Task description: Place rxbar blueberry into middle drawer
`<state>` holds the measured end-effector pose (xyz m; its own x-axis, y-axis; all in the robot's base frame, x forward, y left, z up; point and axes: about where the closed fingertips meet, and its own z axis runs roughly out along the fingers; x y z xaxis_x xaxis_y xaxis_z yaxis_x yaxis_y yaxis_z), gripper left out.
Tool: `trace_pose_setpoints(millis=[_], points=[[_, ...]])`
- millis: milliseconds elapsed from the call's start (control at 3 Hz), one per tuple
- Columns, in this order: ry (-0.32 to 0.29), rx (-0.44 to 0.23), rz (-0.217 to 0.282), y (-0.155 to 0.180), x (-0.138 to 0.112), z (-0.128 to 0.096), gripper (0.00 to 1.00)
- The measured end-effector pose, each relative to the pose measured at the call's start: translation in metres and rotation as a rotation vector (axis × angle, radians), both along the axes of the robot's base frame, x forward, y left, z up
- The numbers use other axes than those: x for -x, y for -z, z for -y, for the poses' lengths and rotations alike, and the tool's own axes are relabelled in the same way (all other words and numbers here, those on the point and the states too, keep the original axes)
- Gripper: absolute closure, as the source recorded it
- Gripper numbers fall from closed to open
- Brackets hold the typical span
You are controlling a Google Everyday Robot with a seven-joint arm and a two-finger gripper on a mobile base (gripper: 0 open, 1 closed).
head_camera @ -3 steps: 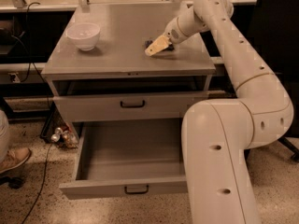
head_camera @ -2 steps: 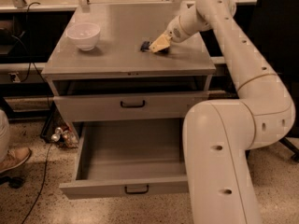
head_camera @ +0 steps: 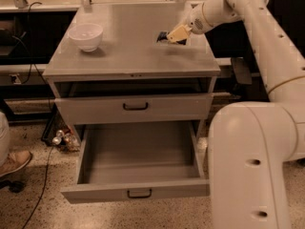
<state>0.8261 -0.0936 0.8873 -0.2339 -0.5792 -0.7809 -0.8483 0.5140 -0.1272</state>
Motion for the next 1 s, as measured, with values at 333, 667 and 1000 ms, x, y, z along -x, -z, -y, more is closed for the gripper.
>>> trace_pose_setpoints(millis=[333,667,1000], points=[[-0.026,-0.006,0.068,-0.057,0.061,0.030,1.00],[-0.091,0.007,0.014,-0.054,0.118,0.032,1.00],[-0.159,0.046,-0.079,-0.026,0.170,0.022,1.00]])
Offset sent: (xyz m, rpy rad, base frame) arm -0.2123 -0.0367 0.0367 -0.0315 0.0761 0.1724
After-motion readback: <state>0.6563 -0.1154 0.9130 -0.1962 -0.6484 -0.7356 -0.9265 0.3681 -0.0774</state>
